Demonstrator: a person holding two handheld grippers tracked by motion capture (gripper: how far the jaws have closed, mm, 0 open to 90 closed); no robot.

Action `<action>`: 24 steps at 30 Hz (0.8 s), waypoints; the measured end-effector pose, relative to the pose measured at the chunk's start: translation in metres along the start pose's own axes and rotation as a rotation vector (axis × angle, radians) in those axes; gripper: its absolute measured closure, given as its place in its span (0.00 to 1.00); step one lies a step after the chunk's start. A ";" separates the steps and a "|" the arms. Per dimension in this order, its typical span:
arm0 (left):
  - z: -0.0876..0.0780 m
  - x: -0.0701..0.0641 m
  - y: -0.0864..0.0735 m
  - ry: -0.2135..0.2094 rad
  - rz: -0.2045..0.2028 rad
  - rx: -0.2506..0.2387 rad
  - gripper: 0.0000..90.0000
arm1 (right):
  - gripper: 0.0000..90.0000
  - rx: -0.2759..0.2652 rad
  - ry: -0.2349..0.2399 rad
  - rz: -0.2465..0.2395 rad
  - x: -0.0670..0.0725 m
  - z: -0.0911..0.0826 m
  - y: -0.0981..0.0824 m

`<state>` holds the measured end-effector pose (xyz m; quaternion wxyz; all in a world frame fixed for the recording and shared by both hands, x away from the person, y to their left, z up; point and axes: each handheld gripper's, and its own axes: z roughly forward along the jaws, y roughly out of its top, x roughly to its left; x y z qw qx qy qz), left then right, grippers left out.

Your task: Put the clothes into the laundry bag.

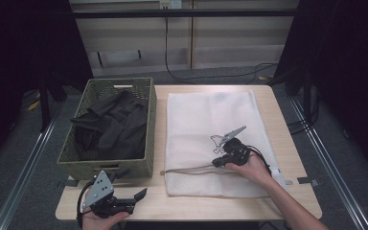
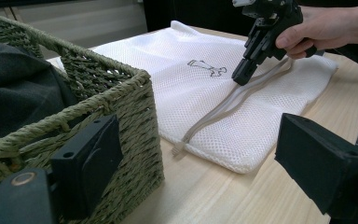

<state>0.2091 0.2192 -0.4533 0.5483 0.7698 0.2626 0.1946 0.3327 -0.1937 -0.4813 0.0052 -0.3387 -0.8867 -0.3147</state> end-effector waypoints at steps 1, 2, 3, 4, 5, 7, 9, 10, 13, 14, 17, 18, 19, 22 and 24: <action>-0.001 0.000 0.000 0.001 0.005 0.001 0.16 | 0.99 -0.004 -0.008 0.002 0.001 0.000 0.000; -0.001 0.000 0.000 0.001 0.003 0.000 0.16 | 0.99 -0.010 -0.016 -0.009 0.002 -0.001 0.000; -0.001 0.000 0.000 -0.001 0.005 0.001 0.16 | 0.99 -0.020 -0.021 -0.008 0.003 -0.001 0.000; -0.001 0.000 0.000 -0.002 0.006 0.000 0.16 | 0.99 -0.043 -0.026 -0.021 0.003 0.000 -0.001; -0.001 0.000 0.000 0.002 0.007 0.004 0.16 | 0.99 -0.043 -0.026 -0.021 0.003 0.000 -0.001; -0.001 0.000 0.000 0.001 0.007 0.006 0.16 | 0.96 -0.064 -0.017 -0.025 0.004 0.006 -0.004; -0.001 0.000 0.000 0.001 0.004 0.006 0.16 | 0.88 -0.058 -0.018 -0.046 0.006 0.011 -0.005; -0.002 0.000 0.000 0.001 0.004 0.005 0.16 | 0.81 -0.061 -0.030 -0.056 0.008 0.011 -0.005; -0.001 0.000 0.000 -0.002 0.001 0.005 0.16 | 0.67 -0.036 -0.090 -0.103 0.016 0.013 -0.003; -0.001 -0.001 0.000 -0.002 -0.002 0.005 0.16 | 0.61 -0.015 -0.109 -0.163 0.021 0.014 -0.003; 0.000 -0.001 0.000 -0.005 -0.002 0.007 0.16 | 0.57 0.007 -0.102 -0.165 0.023 0.015 -0.001; 0.000 -0.001 -0.001 -0.007 -0.004 0.005 0.16 | 0.57 0.016 -0.104 -0.182 0.024 0.015 0.001; 0.000 -0.001 -0.001 -0.007 -0.004 0.007 0.16 | 0.57 0.032 -0.118 -0.180 0.025 0.015 0.002; 0.000 0.000 -0.001 -0.004 -0.003 0.007 0.16 | 0.66 0.031 -0.122 -0.171 0.024 0.015 0.002; 0.001 0.000 -0.001 -0.010 -0.009 0.002 0.16 | 0.82 0.032 -0.132 -0.130 0.021 0.014 0.004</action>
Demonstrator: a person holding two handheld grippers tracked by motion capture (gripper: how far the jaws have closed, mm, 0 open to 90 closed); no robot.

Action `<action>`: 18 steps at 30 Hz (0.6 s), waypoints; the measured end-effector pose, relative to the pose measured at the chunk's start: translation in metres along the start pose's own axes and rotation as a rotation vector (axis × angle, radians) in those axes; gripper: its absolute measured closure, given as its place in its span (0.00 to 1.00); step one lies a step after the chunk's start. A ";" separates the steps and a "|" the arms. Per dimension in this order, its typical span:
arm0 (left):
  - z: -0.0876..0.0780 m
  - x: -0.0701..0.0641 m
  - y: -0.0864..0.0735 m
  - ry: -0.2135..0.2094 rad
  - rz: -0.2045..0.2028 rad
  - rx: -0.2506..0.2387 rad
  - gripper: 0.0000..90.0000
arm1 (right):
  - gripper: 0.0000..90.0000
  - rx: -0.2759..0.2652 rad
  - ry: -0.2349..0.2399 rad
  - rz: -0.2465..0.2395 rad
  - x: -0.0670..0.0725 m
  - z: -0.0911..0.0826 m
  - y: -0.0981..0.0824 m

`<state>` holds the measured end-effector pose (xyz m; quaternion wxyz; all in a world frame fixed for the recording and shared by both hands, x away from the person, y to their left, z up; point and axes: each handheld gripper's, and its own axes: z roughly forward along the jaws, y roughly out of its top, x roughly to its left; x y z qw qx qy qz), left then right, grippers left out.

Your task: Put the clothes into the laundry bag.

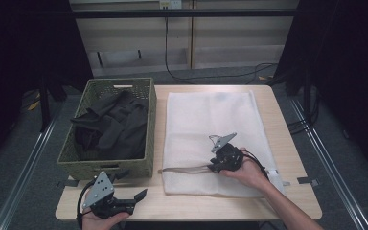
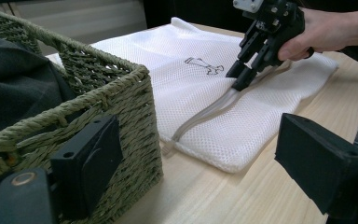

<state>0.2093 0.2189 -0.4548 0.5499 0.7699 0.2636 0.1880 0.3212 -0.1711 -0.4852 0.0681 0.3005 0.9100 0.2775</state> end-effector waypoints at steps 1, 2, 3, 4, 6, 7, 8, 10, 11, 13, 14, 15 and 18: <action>0.000 0.000 0.000 0.002 0.002 0.003 0.16 | 0.82 0.000 0.000 0.000 0.000 0.000 0.000; -0.001 0.000 0.000 0.008 0.004 0.008 0.16 | 0.86 -0.001 -0.009 -0.006 -0.002 0.000 0.000; -0.001 -0.001 0.000 0.008 0.002 0.008 0.16 | 0.88 -0.005 -0.002 0.004 -0.002 0.000 0.000; -0.001 -0.001 0.001 0.010 0.000 0.007 0.16 | 0.90 -0.003 -0.007 0.006 -0.002 0.000 0.000; -0.002 -0.001 0.001 0.012 0.000 0.005 0.16 | 0.91 -0.006 -0.014 0.029 -0.002 -0.001 0.000; -0.001 -0.001 0.001 0.014 -0.001 0.005 0.16 | 0.91 -0.026 -0.009 0.022 -0.004 0.000 -0.001; -0.001 -0.001 0.001 0.011 -0.003 -0.001 0.16 | 0.92 -0.032 -0.001 0.043 -0.004 -0.001 -0.001; -0.002 0.000 0.001 0.012 0.003 -0.001 0.16 | 0.93 -0.051 0.003 0.046 -0.005 -0.002 -0.002; -0.002 0.001 0.001 0.013 0.003 -0.001 0.16 | 0.92 -0.065 0.009 0.062 -0.006 -0.005 -0.002; -0.003 0.000 0.001 0.018 0.000 -0.004 0.16 | 0.95 -0.097 0.021 0.073 -0.007 -0.009 -0.001; -0.003 0.000 0.001 0.017 -0.001 -0.003 0.16 | 0.95 -0.108 0.014 0.079 -0.007 -0.010 -0.001; -0.003 0.000 0.001 0.016 0.002 -0.002 0.16 | 0.95 -0.121 0.017 0.085 -0.008 -0.013 -0.001; -0.002 0.000 0.001 0.016 0.005 -0.001 0.16 | 0.97 -0.138 0.021 0.097 -0.009 -0.018 0.000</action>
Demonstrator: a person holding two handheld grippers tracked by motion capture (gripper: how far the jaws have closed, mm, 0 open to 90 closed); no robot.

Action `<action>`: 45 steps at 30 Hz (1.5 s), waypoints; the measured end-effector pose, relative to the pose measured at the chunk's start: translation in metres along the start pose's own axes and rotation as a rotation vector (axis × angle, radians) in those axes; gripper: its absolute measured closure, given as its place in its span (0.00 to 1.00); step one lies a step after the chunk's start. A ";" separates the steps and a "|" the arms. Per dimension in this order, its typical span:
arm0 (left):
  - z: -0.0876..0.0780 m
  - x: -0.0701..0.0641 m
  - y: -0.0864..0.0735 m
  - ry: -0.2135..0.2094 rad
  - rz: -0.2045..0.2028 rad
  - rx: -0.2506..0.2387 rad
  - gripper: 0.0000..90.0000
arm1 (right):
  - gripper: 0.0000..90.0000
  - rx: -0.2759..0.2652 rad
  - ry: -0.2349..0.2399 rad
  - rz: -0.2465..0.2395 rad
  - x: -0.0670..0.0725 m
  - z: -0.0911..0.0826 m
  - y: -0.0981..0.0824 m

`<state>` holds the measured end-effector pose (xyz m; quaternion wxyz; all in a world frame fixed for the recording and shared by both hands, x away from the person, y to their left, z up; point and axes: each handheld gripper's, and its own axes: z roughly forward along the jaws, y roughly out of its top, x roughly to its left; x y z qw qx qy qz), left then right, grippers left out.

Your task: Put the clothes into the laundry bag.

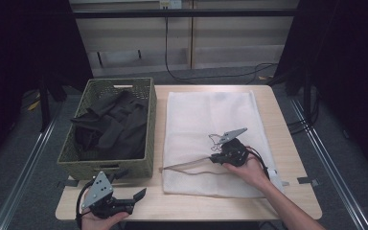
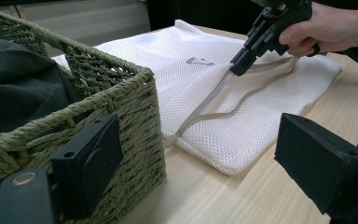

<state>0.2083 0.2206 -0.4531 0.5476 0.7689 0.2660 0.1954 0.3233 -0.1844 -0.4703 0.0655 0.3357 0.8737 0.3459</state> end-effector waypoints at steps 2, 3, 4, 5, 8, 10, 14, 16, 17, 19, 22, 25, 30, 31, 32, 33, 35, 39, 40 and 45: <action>0.000 0.000 0.000 -0.002 -0.001 -0.002 0.16 | 0.97 -0.021 0.007 0.001 -0.001 -0.002 0.002; 0.000 0.000 0.000 0.000 -0.002 0.003 0.16 | 0.97 -0.021 0.007 0.001 -0.001 -0.002 0.002; 0.000 0.000 0.000 0.000 -0.001 0.003 0.16 | 0.97 -0.033 0.019 0.015 -0.001 -0.003 0.002; 0.001 0.000 0.000 0.000 -0.007 -0.001 0.16 | 0.97 -0.041 0.035 0.024 -0.001 -0.004 0.003; 0.000 -0.001 0.000 0.001 -0.012 0.001 0.17 | 0.97 -0.069 0.033 0.022 -0.002 -0.008 0.008; 0.000 -0.001 0.000 -0.003 -0.013 -0.007 0.17 | 0.98 -0.078 0.033 0.032 -0.002 -0.010 0.008; -0.002 -0.001 0.001 -0.001 -0.003 -0.006 0.17 | 0.98 -0.122 0.033 0.039 -0.006 -0.016 0.015; -0.002 -0.002 0.002 -0.001 -0.002 -0.009 0.17 | 0.98 -0.146 0.021 0.048 -0.007 -0.020 0.017; -0.002 -0.002 0.002 -0.002 -0.005 -0.008 0.17 | 0.98 -0.158 0.009 0.049 -0.007 -0.022 0.018; -0.002 -0.002 0.002 -0.010 -0.007 -0.007 0.17 | 0.98 -0.205 -0.004 0.046 -0.006 -0.027 0.019; -0.001 -0.003 0.003 -0.009 -0.001 -0.001 0.17 | 0.98 -0.229 -0.017 0.042 -0.005 -0.033 0.024; -0.004 -0.004 0.004 -0.008 0.002 -0.015 0.17 | 0.98 -0.270 -0.013 0.067 -0.009 -0.040 0.028; -0.005 -0.001 0.004 -0.002 0.002 -0.013 0.17 | 0.98 -0.322 -0.024 0.067 -0.009 -0.046 0.038; -0.005 -0.001 0.005 -0.002 -0.006 -0.011 0.17 | 0.98 -0.332 -0.019 0.067 -0.009 -0.048 0.040; -0.006 0.000 0.005 0.005 0.001 -0.014 0.18 | 0.98 -0.346 -0.024 0.067 -0.009 -0.050 0.043; -0.007 0.000 0.006 0.013 0.003 -0.020 0.19 | 0.98 -0.365 -0.015 0.069 -0.010 -0.053 0.045; -0.010 0.000 0.009 0.018 0.010 -0.031 0.19 | 0.98 -0.386 -0.025 0.064 -0.011 -0.060 0.051; -0.014 0.004 0.015 0.033 0.006 -0.035 0.19 | 0.98 -0.430 -0.025 0.075 -0.015 -0.068 0.060; -0.014 0.005 0.017 0.037 -0.001 -0.036 0.19 | 0.98 -0.459 -0.021 0.083 -0.017 -0.071 0.062; -0.018 0.016 0.037 -0.011 -0.043 -0.008 0.22 | 0.98 -0.481 -0.009 0.092 -0.020 -0.073 0.062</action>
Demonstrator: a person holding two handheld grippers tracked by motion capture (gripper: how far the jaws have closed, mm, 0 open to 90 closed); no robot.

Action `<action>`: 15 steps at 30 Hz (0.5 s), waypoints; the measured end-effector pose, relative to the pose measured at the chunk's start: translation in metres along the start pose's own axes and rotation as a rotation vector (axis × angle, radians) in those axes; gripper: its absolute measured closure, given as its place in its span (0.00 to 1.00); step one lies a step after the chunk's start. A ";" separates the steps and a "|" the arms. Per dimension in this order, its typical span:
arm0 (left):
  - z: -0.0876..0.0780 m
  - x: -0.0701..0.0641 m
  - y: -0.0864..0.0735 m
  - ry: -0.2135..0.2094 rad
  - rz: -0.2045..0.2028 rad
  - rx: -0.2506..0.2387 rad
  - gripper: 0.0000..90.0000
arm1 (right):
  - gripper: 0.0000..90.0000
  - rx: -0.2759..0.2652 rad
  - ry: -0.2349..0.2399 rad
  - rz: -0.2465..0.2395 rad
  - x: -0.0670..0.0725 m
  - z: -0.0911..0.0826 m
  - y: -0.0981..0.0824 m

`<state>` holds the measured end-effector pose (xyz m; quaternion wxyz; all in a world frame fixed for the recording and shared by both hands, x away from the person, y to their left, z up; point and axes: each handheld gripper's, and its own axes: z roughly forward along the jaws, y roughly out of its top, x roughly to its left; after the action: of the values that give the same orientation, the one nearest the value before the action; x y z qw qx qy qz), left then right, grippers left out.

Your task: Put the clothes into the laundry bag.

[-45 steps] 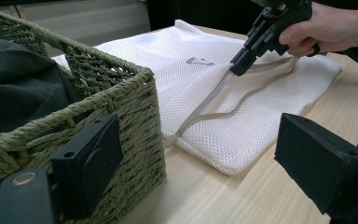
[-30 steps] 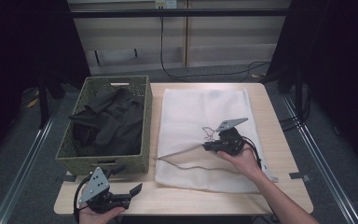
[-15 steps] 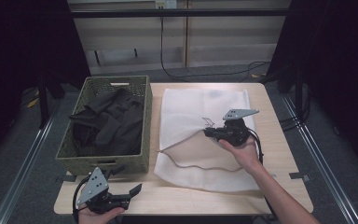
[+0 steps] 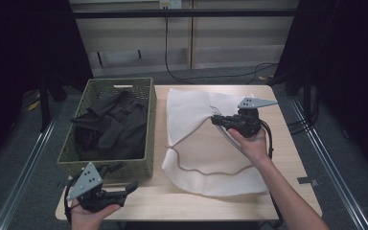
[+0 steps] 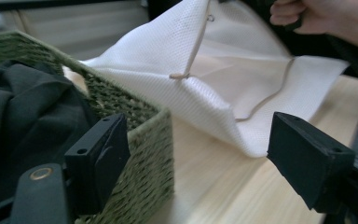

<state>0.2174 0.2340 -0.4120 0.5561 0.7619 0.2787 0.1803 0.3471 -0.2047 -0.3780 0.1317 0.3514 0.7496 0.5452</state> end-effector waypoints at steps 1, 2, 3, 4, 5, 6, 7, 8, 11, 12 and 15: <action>-0.001 0.003 0.005 0.018 0.028 0.017 0.21 | 0.98 0.002 -0.001 -0.002 -0.001 0.000 0.000; -0.002 0.006 0.010 0.028 0.038 0.031 0.20 | 0.98 0.006 0.000 -0.001 -0.001 0.000 -0.001; -0.003 0.010 0.016 0.041 0.041 0.033 0.20 | 0.98 0.011 0.002 0.003 -0.002 0.001 -0.003; -0.003 0.014 0.021 0.036 0.026 0.039 0.20 | 0.98 0.011 0.002 0.003 -0.002 0.001 -0.003; -0.003 0.018 0.026 0.036 0.025 0.046 0.19 | 0.98 0.012 0.003 0.002 -0.002 0.001 -0.004; -0.002 0.022 0.032 0.052 0.047 0.058 0.19 | 0.98 0.015 0.003 0.001 -0.002 0.001 -0.004; 0.000 0.026 0.036 0.072 0.072 0.076 0.18 | 0.98 0.017 0.004 0.000 -0.001 0.001 -0.004; 0.002 0.030 0.041 0.113 0.074 0.092 0.18 | 0.98 0.018 0.008 0.001 -0.001 0.001 -0.004; 0.011 0.047 0.055 0.117 0.076 0.158 0.14 | 0.98 0.028 0.013 -0.005 -0.001 0.003 -0.005; 0.013 0.052 0.059 0.113 0.067 0.167 0.14 | 0.98 0.031 0.018 -0.009 0.000 0.004 -0.005; 0.021 0.065 0.070 0.093 0.030 0.200 0.13 | 0.98 0.042 0.019 -0.020 0.001 0.007 -0.006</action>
<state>0.2960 0.2426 -0.3541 0.4610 0.8084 0.3097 0.1950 0.3481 -0.2004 -0.3859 0.1229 0.3414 0.7656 0.5312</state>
